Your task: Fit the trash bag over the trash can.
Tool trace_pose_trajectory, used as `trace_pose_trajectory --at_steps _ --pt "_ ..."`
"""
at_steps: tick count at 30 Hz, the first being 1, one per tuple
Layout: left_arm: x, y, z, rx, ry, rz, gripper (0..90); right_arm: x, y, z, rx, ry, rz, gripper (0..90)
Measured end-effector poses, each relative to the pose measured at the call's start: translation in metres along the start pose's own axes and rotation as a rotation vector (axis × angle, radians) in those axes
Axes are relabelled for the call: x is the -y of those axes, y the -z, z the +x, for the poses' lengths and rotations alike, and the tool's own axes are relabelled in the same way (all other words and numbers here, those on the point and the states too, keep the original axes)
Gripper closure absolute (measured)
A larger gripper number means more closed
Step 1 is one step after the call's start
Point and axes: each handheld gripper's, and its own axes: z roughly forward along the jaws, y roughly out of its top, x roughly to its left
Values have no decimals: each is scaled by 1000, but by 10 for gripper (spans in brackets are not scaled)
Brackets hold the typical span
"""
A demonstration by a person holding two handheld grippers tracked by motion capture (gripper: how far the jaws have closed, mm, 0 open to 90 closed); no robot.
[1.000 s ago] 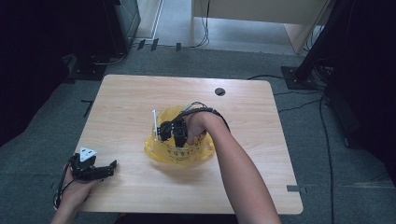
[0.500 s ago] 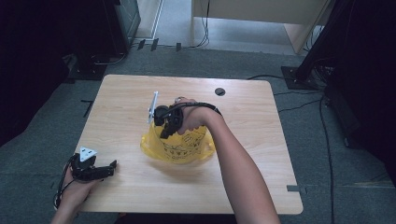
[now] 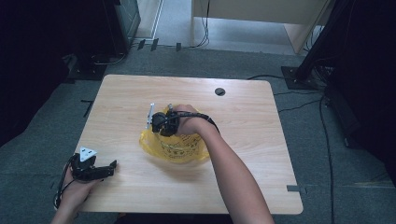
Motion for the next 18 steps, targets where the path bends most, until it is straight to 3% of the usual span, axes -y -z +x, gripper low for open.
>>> trace_pose_trajectory --at_steps 1,5,8,11,15,18 --pt "0 0 0 0 0 0 8 0 2 2 -22 31 -1 900" --pt "0 0 0 0 0 0 8 0 22 5 -132 73 -43 889" --pt "0 0 0 0 0 0 8 2 33 10 -171 107 -40 899" --pt "0 0 0 -1 0 0 8 6 29 19 -200 146 24 900" --pt "0 0 0 -2 0 0 8 8 14 23 -196 150 169 900" --pt "0 0 0 -2 0 0 8 7 10 24 -200 155 202 900"
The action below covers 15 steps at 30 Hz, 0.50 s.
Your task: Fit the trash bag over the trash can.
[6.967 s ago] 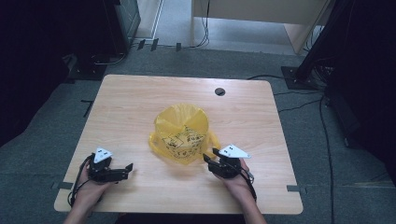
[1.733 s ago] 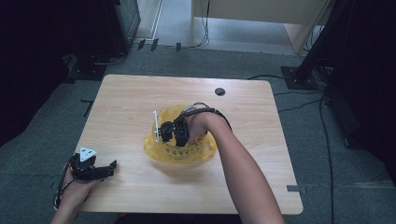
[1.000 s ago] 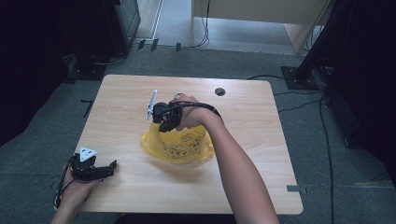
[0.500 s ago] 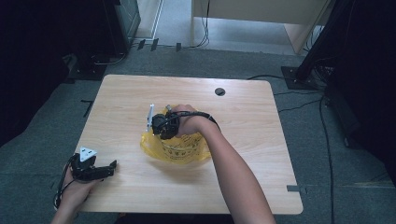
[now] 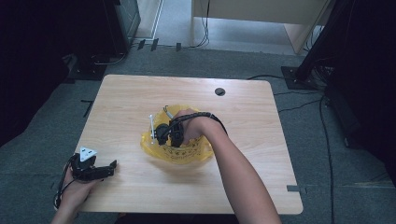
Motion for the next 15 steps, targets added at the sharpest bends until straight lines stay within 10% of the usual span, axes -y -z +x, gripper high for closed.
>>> trace_pose_trajectory --at_steps 15 --pt "0 0 0 0 0 0 8 18 28 8 6 -69 -257 839"
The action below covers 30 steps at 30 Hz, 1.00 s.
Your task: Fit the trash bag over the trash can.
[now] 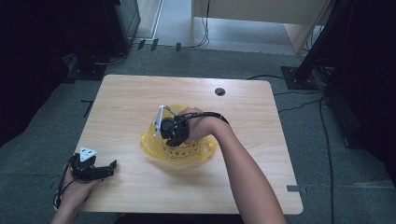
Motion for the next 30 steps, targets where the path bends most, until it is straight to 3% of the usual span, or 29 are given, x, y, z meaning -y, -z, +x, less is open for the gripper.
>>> trace_pose_trajectory --at_steps 8,15,18,24,30 --pt "0 0 0 0 1 0 8 6 23 6 40 -13 -105 671" --pt "0 0 0 0 1 0 8 16 42 11 101 -54 -194 456" --pt "0 0 0 1 1 1 8 19 49 13 110 -70 -239 404" --pt "0 0 0 1 0 2 8 22 56 18 120 -106 -278 308" --pt "0 0 0 1 0 1 8 25 58 29 123 -90 -307 203"
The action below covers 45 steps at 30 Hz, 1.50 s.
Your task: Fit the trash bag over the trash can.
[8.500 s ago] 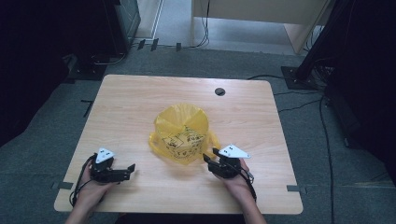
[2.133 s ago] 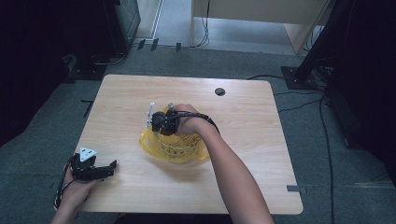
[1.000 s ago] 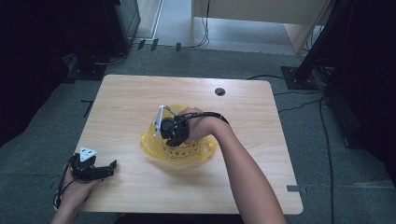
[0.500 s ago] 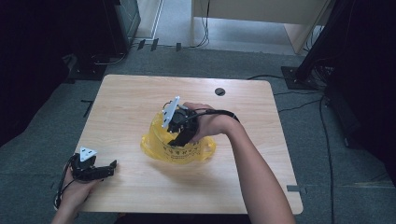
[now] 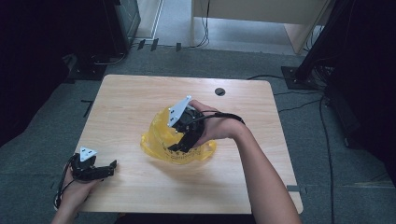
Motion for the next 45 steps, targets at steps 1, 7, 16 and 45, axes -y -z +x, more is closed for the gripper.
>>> trace_pose_trajectory --at_steps 1,7,16,45 --pt "0 0 0 0 0 0 8 1 1 2 2 3 -3 186" --pt "0 0 0 0 0 0 8 6 7 14 11 9 -28 137" --pt "0 0 0 -1 1 0 8 25 15 29 3 8 -57 96" --pt "0 0 0 -2 1 0 8 104 34 65 37 -61 -166 43"
